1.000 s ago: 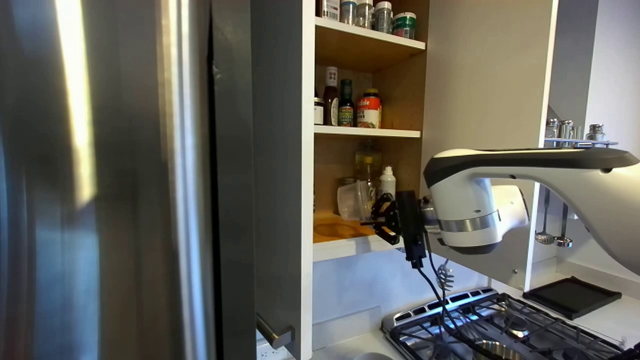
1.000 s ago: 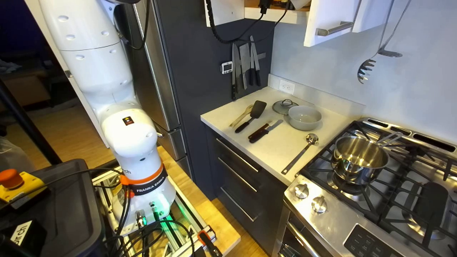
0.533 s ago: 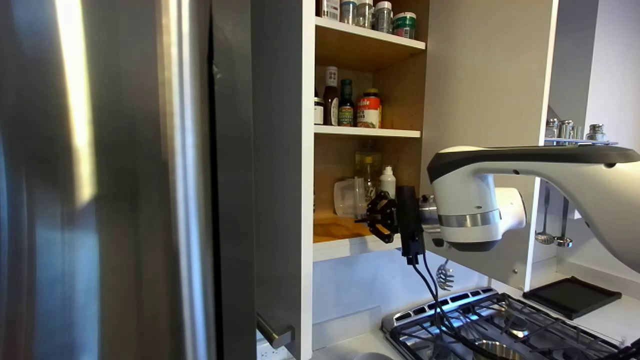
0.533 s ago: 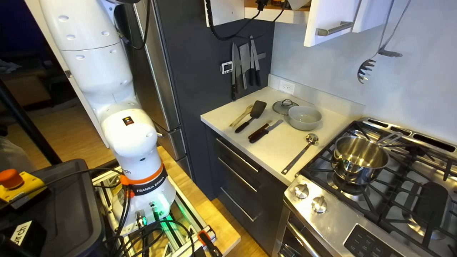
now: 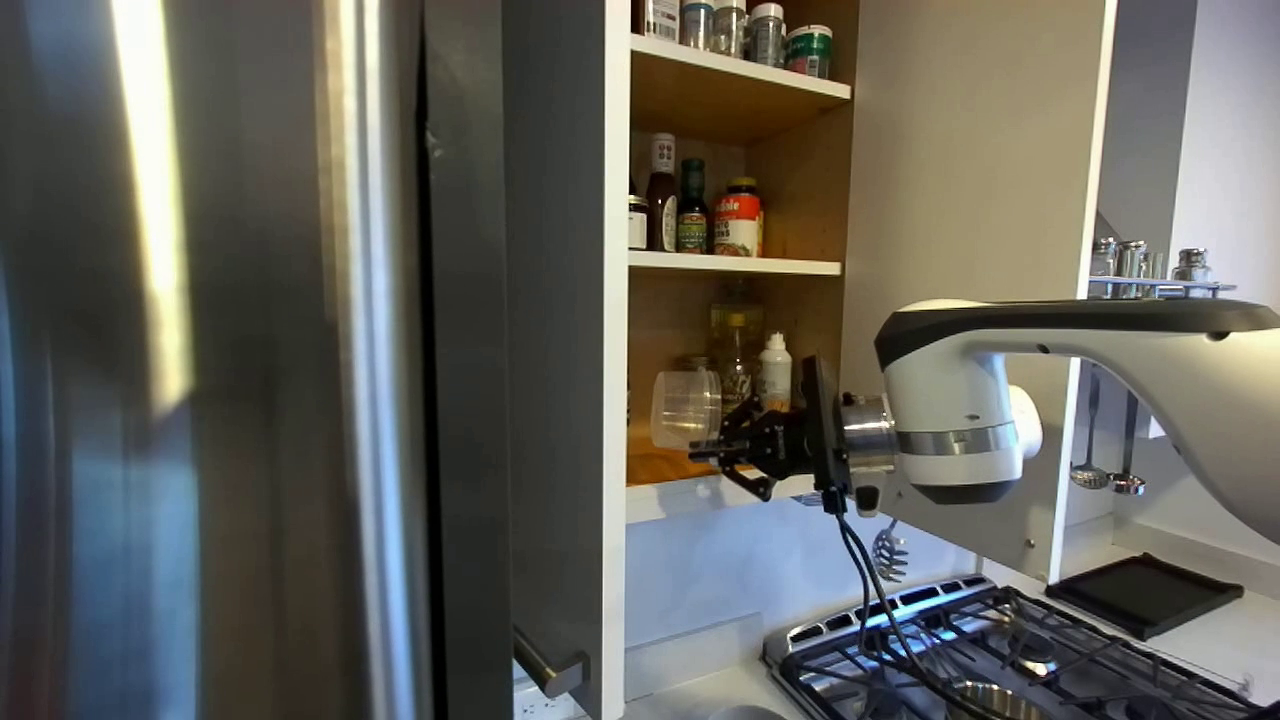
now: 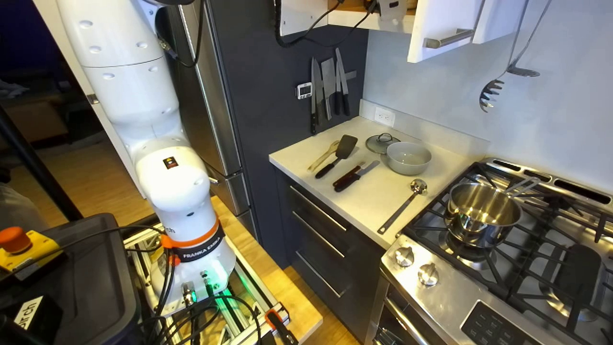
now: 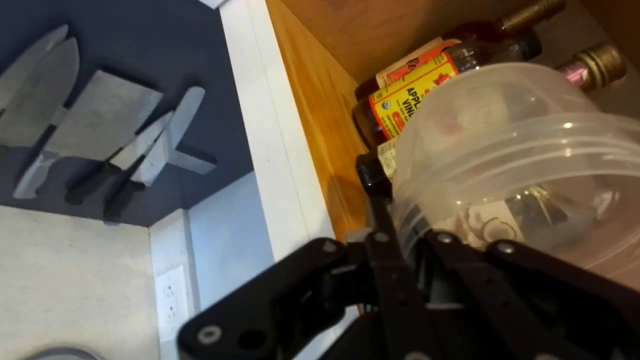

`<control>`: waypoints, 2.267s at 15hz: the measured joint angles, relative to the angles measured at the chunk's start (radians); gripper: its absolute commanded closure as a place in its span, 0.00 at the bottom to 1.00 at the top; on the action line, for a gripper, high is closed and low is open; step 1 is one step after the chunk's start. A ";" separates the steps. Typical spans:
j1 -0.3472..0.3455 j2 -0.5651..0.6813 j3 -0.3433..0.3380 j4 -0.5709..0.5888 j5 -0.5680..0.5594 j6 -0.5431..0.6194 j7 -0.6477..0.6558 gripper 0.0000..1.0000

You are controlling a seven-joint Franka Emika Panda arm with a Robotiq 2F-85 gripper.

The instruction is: Flip the container over on the shelf

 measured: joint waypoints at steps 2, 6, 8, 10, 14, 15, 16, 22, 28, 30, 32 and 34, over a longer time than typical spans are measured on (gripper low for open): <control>-0.005 0.009 -0.008 0.000 0.000 -0.060 0.079 0.98; -0.011 0.024 -0.015 0.001 0.001 -0.132 0.193 0.90; -0.011 0.024 -0.014 0.003 0.001 -0.132 0.192 0.90; -0.010 0.024 -0.014 0.005 0.001 -0.132 0.192 0.98; -0.010 0.026 -0.014 0.006 0.012 -0.128 0.203 0.98; -0.010 0.028 -0.014 0.006 0.028 -0.128 0.216 0.98; -0.010 0.031 -0.013 0.007 0.049 -0.128 0.233 0.98; -0.009 0.058 -0.008 0.011 0.130 -0.139 0.410 0.98; -0.010 0.079 -0.009 0.012 0.251 -0.187 0.535 0.98; -0.011 0.087 -0.010 0.012 0.289 -0.202 0.563 0.98; -0.011 0.096 -0.010 0.012 0.315 -0.208 0.591 0.98; -0.011 0.107 -0.010 0.012 0.343 -0.224 0.608 0.98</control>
